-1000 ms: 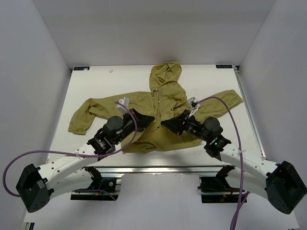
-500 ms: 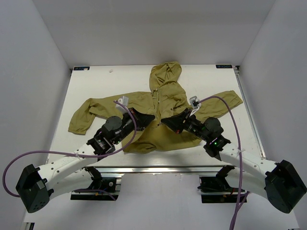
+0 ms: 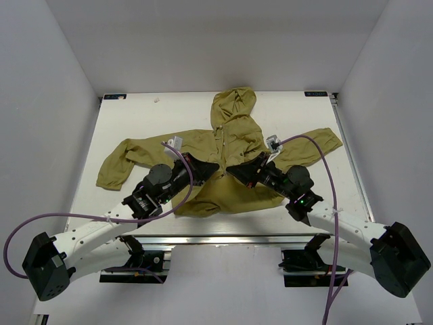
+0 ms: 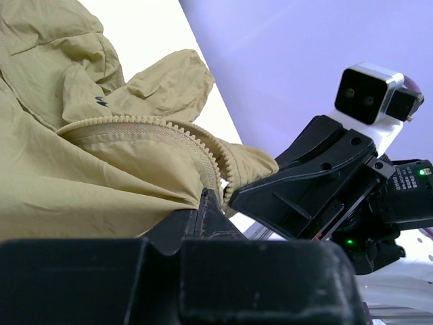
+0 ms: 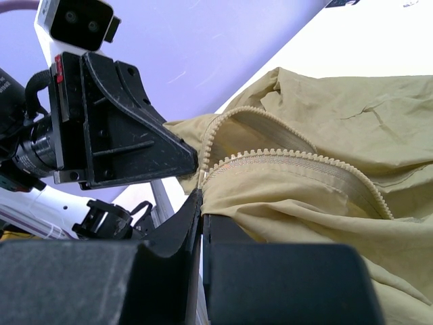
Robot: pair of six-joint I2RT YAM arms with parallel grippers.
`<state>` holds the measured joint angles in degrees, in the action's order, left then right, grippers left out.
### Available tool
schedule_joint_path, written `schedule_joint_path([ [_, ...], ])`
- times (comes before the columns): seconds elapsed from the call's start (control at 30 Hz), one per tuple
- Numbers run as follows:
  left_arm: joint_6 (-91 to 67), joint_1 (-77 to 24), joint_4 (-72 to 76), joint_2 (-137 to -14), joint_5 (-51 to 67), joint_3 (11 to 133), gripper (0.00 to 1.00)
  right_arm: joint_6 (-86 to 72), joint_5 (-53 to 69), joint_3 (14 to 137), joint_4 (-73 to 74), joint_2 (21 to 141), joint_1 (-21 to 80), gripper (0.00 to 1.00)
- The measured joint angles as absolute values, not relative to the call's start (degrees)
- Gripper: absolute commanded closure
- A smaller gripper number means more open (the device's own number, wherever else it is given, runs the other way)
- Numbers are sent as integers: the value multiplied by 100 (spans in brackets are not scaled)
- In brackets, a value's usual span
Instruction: Zip up the jacket
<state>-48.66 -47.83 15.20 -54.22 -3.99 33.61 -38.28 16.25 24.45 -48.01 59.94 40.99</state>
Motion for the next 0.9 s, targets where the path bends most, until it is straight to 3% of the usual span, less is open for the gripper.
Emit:
schedule_joint_path([
  [0.9, -4700, -4779, 1459, -5347, -370, 3356, 100, -4233, 1970, 2552, -5006, 6112, 3894, 100],
])
